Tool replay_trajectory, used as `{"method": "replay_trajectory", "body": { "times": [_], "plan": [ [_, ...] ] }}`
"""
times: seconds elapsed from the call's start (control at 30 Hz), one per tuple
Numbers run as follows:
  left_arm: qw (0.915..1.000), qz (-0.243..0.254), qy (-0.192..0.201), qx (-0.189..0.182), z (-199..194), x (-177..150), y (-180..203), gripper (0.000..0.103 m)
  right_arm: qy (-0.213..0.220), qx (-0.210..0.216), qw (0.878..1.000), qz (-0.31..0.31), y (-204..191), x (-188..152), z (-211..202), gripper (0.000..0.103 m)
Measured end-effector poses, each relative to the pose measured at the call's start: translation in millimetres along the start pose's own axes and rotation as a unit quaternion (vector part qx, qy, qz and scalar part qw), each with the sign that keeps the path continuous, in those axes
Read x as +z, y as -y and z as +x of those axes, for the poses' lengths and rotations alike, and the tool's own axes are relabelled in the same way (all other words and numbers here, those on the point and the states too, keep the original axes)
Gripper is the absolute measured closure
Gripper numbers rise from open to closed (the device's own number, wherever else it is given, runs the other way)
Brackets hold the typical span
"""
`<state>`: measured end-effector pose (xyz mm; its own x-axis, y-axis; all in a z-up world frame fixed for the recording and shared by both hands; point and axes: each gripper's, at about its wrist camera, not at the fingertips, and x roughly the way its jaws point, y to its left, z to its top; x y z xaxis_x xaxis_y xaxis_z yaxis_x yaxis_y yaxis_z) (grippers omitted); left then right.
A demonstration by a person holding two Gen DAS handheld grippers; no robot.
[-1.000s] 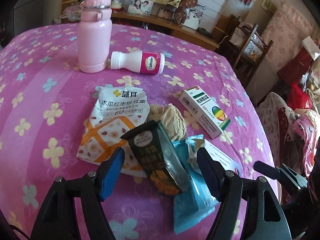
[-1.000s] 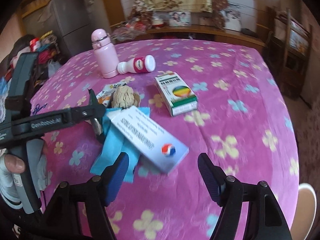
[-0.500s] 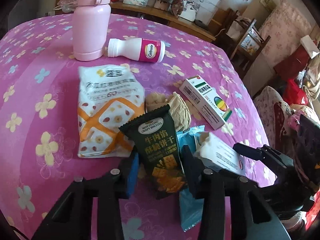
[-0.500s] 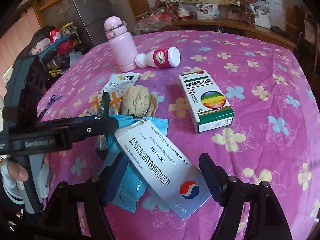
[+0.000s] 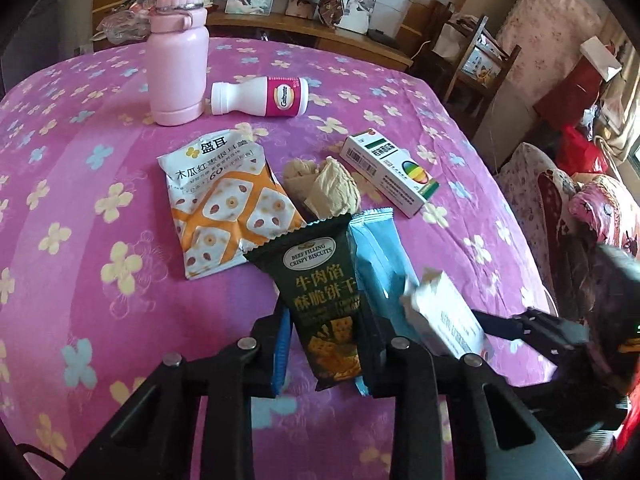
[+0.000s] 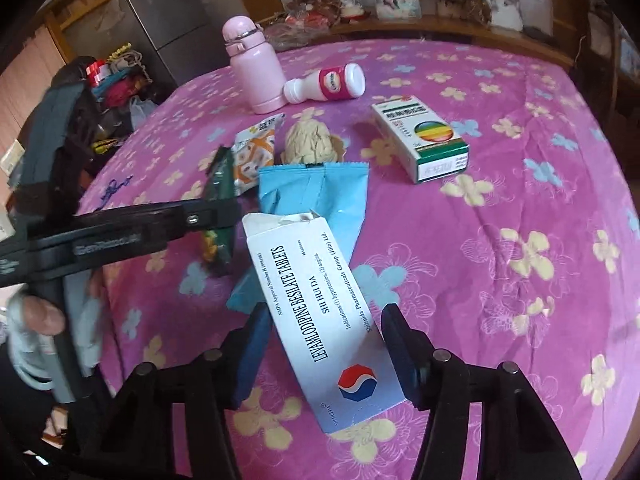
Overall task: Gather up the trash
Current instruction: 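Grasp the dark green biscuit packet with the left tool while the right tool grasps the white medicine box, then carry biscuit packet and medicine box over the white bucket and open both tools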
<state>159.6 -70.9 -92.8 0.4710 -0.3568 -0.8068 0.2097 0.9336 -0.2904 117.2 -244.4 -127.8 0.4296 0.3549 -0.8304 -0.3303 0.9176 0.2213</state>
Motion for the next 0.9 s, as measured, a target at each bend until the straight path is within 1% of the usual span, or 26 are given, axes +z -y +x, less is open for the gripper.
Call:
{"method": "replay_trajectory", "body": {
  "times": [0.07,0.1,0.17,0.23,0.33,0.5,0.57,0.67,0.9],
  "plan": [
    [1.0000,0.007,0.005,0.003,-8,-5,4,0.073,-0.004,-0.004,1.000,0.002,1,-4,5,0.035],
    [0.9999,0.009,0.006,0.003,-10,-7,6,0.073,0.009,-0.008,1.000,-0.001,0,-6,3,0.036],
    [0.9998,0.019,0.007,0.003,-14,-11,12,0.073,0.014,-0.010,1.000,0.009,1,-9,0,0.047],
    [0.9996,0.027,0.012,0.004,-18,-15,20,0.073,0.026,-0.012,0.999,0.020,3,-13,-10,0.047],
    [0.9992,0.036,0.014,-0.008,-22,-20,34,0.073,0.044,-0.036,0.998,0.024,1,-20,-28,0.047],
    [0.9978,0.057,0.015,-0.029,-21,-26,65,0.073,0.061,-0.079,0.994,0.044,9,-35,-56,0.047],
    [0.9967,0.070,0.014,-0.038,-20,-30,81,0.073,0.066,-0.097,0.992,0.055,17,-42,-66,0.047],
    [0.9950,0.085,0.009,-0.050,-17,-35,102,0.073,0.071,-0.102,0.989,0.078,31,-55,-80,0.047],
    [0.9896,0.122,-0.002,-0.076,-12,-45,152,0.073,0.088,-0.133,0.980,0.119,64,-78,-111,0.047]
  ]
}}
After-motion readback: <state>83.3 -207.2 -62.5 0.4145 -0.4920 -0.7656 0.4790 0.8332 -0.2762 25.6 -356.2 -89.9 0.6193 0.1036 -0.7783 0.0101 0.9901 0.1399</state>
